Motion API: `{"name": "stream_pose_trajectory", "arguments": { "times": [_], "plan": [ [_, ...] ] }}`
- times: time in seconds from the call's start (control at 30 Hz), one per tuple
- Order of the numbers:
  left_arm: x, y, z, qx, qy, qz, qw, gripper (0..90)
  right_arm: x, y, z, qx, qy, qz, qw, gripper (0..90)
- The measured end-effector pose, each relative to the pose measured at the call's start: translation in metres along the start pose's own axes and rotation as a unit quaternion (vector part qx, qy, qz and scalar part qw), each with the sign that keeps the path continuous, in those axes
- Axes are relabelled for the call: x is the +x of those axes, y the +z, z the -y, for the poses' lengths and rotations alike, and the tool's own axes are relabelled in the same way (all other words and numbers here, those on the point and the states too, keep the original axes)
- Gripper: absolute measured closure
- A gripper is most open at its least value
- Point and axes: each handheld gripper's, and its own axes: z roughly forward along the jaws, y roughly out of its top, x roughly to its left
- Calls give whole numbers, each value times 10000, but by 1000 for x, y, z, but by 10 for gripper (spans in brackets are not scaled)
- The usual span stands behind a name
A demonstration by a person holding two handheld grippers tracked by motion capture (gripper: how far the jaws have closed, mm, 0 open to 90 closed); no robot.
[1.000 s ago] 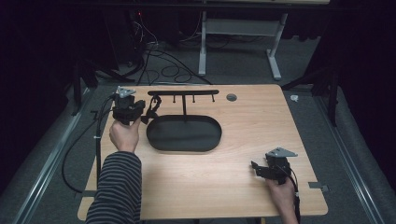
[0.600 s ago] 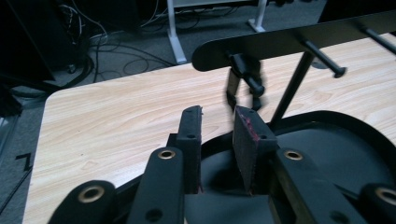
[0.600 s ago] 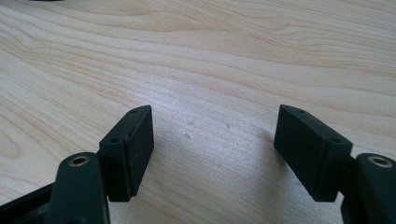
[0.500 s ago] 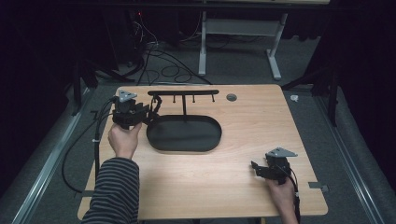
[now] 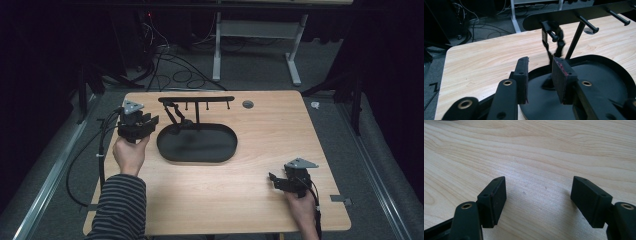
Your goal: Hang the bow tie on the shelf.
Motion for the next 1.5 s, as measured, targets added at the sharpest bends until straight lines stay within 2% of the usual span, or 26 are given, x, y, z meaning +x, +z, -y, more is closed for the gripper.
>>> {"name": "stream_pose_trajectory", "arguments": {
  "times": [0.1, 0.33, 0.47, 0.9, 1.17, 1.5],
  "plan": [
    [0, -3, 1, -67, -33, 18, 10000, 659, 0, 0, 0, 0, 0, -1, 10000, 299],
    [-1, -7, 6, -45, -28, 56, 10000, 651, 0, 0, 0, 0, 0, 0, 10000, 300],
    [-1, -9, 8, -65, -21, 2, 10000, 642, 0, 0, 0, 1, -3, -2, 10000, 299],
    [-2, -16, 16, -13, -39, 78, 10000, 632, 0, 0, 0, 0, 0, -2, 10000, 299],
    [-2, -20, 23, -14, 36, -24, 10000, 626, 0, 0, 0, 0, 1, -1, 10000, 299],
    [-1, -24, 31, -5, -19, -5, 10000, 619, 0, 0, 0, 2, -2, 2, 10000, 300]
  ]
}}
